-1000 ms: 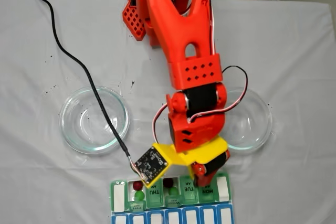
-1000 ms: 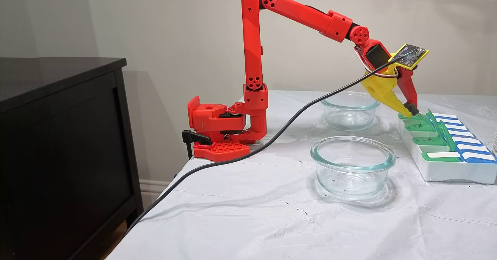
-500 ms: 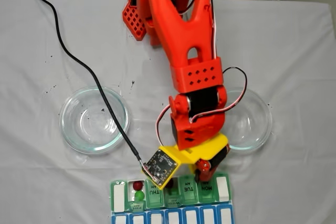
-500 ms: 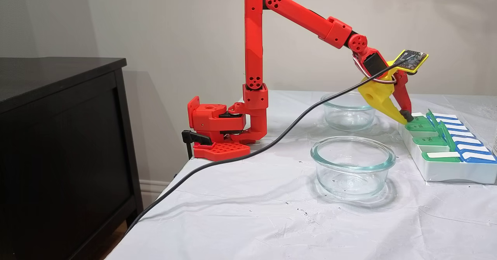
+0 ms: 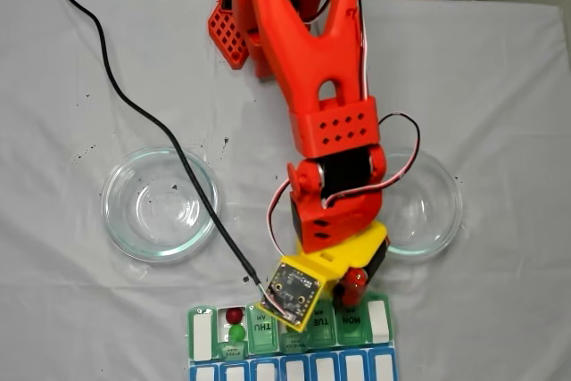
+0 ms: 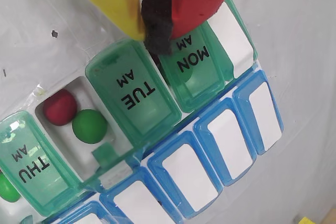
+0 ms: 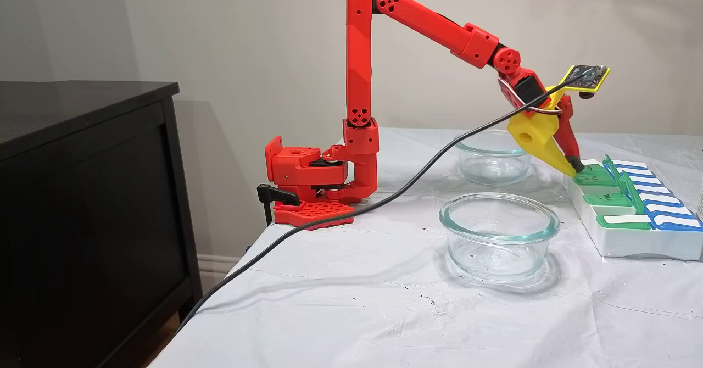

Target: Sort medicines into box.

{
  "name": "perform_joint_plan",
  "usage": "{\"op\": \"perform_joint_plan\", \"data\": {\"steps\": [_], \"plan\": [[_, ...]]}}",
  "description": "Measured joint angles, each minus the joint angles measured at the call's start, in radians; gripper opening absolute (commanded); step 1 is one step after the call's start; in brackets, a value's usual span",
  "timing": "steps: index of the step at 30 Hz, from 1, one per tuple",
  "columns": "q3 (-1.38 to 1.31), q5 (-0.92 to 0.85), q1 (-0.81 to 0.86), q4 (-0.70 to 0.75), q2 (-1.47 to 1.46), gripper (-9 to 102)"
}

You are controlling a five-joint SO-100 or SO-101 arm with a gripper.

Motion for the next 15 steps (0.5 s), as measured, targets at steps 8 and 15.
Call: {"op": "perform_joint_plan", "data": {"steps": [8, 15], "plan": [[0.114, -0.008, -0.003, -0.207, 0.098, 0], [0.167, 0.032, 0.021, -0.339, 0.124, 0]]}}
